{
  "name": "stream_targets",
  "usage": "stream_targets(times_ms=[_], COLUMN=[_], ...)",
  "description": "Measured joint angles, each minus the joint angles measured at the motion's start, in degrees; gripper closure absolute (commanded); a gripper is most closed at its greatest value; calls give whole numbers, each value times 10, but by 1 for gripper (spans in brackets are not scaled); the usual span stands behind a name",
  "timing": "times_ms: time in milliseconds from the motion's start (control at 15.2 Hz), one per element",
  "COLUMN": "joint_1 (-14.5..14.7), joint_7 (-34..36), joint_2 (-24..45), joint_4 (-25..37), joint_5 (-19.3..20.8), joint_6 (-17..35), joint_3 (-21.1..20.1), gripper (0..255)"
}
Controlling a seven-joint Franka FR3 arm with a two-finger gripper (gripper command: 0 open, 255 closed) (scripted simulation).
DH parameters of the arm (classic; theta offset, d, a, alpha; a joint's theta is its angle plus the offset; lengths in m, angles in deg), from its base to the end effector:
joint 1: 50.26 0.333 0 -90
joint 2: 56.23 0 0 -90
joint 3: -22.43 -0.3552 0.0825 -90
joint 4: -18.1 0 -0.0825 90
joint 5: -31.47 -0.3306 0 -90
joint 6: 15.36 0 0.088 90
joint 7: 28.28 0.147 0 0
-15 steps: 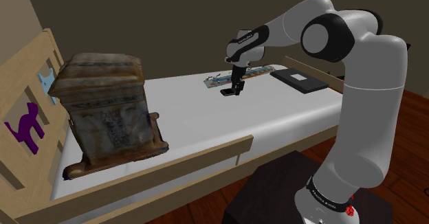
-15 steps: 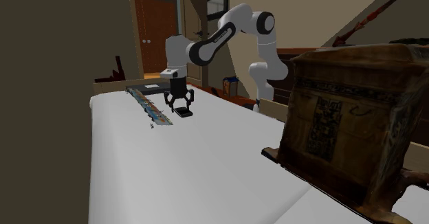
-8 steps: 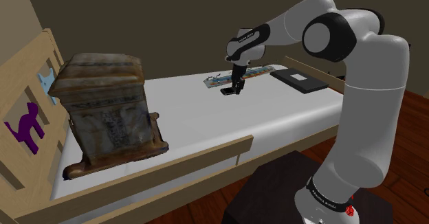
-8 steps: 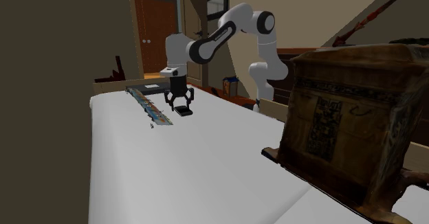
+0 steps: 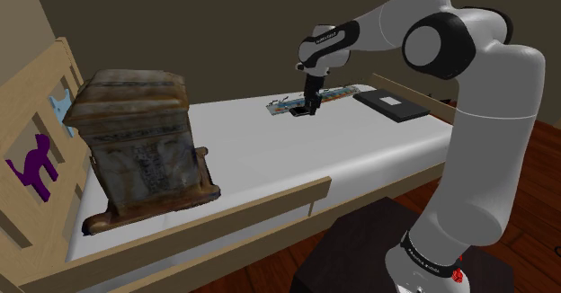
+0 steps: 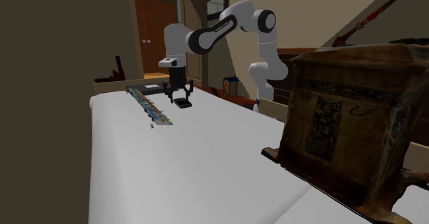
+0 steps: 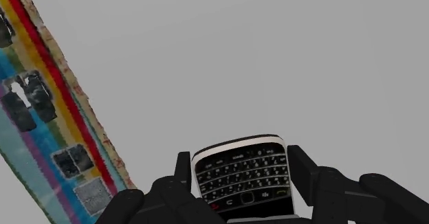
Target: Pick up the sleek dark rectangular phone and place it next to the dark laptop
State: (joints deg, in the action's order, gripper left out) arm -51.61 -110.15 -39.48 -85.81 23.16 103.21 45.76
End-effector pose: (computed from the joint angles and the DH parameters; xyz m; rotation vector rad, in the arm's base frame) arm 0.5479 -0.2176 0.4138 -2.7853 -1.4198 -0.0065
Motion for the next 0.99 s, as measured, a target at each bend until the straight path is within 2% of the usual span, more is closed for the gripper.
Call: stream_targets(times_ms=[660,990], joint_1=[3,-27], joint_7=[10,-38], joint_2=[-24,-37], joint_4=[45,31], joint_5=[13,15], joint_6=[-67,-67], joint_3=[4,24], gripper=[255,255])
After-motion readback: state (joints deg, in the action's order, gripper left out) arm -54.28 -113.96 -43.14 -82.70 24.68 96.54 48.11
